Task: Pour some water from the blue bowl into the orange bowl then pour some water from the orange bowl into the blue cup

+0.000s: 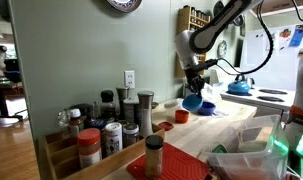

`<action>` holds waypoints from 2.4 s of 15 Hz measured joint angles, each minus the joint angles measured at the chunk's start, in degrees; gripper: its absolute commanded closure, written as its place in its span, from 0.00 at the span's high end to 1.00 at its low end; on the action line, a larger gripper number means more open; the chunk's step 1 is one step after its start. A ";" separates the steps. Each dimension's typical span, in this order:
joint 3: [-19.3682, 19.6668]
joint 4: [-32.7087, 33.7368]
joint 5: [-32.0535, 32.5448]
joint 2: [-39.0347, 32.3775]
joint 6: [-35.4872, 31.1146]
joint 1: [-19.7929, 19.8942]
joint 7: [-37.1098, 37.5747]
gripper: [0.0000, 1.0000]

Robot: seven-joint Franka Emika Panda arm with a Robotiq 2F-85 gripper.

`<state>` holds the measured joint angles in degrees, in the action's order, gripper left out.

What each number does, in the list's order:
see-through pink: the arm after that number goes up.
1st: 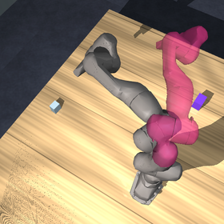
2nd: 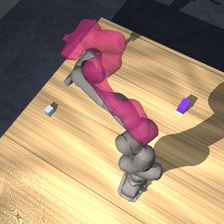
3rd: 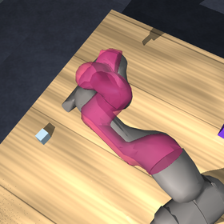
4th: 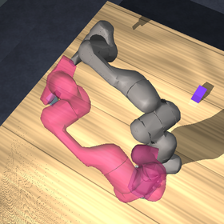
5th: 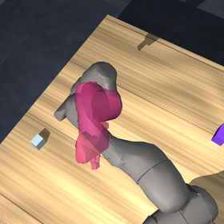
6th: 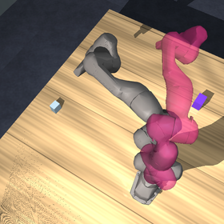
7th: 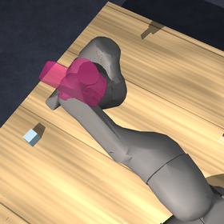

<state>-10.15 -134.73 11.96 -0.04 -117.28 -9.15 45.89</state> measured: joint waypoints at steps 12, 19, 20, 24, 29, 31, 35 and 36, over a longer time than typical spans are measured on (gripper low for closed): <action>-0.51 1.33 1.29 -0.23 1.03 -0.71 0.51 0.01; -0.67 1.49 2.80 -0.23 2.20 -0.99 1.34 0.01; -0.70 1.54 2.88 -0.23 2.32 -1.03 1.37 0.01; -0.77 1.92 3.14 -0.23 2.81 -1.30 1.44 0.01; -0.86 2.33 3.66 -0.24 3.08 -1.57 1.67 0.01; -0.89 2.41 3.80 -0.24 3.13 -1.67 1.77 0.01; -0.91 2.42 3.81 -0.24 3.14 -1.67 1.77 0.01; -0.91 2.42 3.81 -0.24 3.14 -1.67 1.77 0.01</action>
<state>-11.06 -132.31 15.77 -0.28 -114.14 -10.82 47.66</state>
